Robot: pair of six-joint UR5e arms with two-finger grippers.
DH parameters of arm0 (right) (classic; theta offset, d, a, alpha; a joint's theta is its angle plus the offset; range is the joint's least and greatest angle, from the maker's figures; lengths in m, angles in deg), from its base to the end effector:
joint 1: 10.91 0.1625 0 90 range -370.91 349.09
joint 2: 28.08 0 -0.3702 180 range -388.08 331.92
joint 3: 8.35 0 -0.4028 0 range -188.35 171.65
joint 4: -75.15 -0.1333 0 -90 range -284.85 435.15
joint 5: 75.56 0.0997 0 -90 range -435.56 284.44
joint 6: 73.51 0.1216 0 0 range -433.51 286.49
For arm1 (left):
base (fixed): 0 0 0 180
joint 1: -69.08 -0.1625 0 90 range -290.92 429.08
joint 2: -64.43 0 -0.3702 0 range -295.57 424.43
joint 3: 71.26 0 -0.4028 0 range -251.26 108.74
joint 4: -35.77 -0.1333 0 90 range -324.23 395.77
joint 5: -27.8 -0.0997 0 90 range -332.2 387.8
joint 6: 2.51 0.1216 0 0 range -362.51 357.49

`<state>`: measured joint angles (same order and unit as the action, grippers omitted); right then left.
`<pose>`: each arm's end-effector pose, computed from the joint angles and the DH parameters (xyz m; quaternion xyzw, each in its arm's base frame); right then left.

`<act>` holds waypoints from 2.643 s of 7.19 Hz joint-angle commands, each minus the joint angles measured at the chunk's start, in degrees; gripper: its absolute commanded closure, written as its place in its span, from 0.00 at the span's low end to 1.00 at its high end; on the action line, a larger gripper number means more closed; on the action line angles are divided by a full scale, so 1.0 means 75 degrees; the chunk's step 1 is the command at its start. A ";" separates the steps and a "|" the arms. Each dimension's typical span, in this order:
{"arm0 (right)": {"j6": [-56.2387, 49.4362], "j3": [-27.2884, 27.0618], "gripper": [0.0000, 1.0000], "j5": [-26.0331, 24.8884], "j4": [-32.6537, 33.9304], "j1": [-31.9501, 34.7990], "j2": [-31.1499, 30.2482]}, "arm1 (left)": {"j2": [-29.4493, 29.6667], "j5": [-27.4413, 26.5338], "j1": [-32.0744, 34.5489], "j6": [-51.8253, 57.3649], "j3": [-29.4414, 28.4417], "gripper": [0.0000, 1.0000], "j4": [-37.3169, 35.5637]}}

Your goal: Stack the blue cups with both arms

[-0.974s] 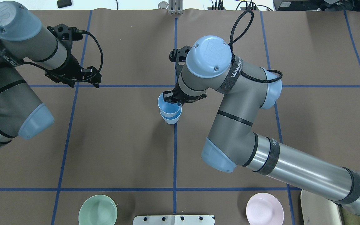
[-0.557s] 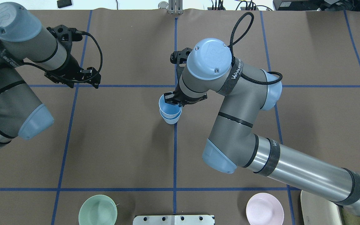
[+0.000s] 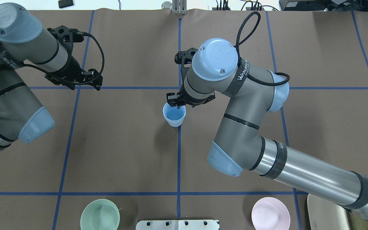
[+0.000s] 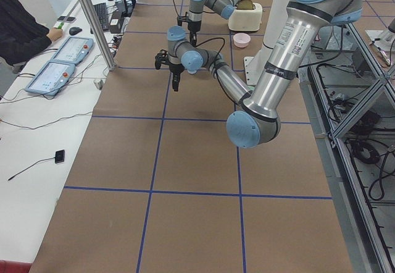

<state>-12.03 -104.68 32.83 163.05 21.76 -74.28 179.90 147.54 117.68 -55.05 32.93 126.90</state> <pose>-0.5100 -0.4398 0.1124 0.0976 -0.4471 -0.0382 0.8883 0.3511 -0.5086 0.2544 0.0540 0.4104 0.0011 0.9103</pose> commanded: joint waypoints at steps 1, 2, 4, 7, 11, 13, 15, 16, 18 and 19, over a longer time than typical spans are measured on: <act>-0.0029 -0.0046 0.00 0.0078 -0.0002 0.0550 -0.0120 | -0.0230 0.0031 0.0210 0.0021 0.0122 0.08 -0.0010; -0.0145 -0.0104 0.00 0.0090 -0.0025 0.0925 -0.0423 | -0.0475 0.0042 0.0409 0.0021 0.0239 0.03 -0.0010; -0.0028 -0.0058 0.00 -0.0504 -0.0014 0.1500 -0.0740 | -0.0944 0.0112 0.1005 0.1348 0.0310 0.02 0.0002; -0.1545 0.0211 0.00 -0.0199 -0.0600 0.2868 -0.1619 | -0.1846 0.0640 0.2457 0.3797 0.0171 0.02 0.0002; -0.4245 0.0481 0.00 0.2373 -0.0518 0.5238 -0.3234 | -0.2353 0.1531 0.3748 0.5210 -0.0309 0.02 0.0025; -0.5096 0.0481 0.00 0.2689 -0.0518 0.5637 -0.4067 | -0.2353 0.1635 0.4543 0.6776 -0.1231 0.02 -0.0022; -0.5781 0.0388 0.00 0.3509 -0.0541 0.6619 -0.4911 | -0.2353 0.1812 0.4886 0.7145 -0.1739 0.02 0.0025; -0.5794 0.0410 0.00 0.3640 -0.0530 0.6902 -0.5181 | -0.2353 0.1812 0.4911 0.7146 -0.1845 0.02 0.0025; -0.5818 0.0329 0.00 0.3629 -0.0588 0.7255 -0.5697 | -0.2376 0.1812 0.4911 0.7146 -0.1904 0.02 -0.0056; -0.5841 0.0166 0.00 0.3583 -0.0623 0.7257 -0.5885 | -0.2539 0.1812 0.4911 0.7134 -0.1928 0.02 0.0001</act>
<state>-55.60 -102.27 59.87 158.71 75.45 -116.26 161.82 161.12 154.47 -1.51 18.81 126.76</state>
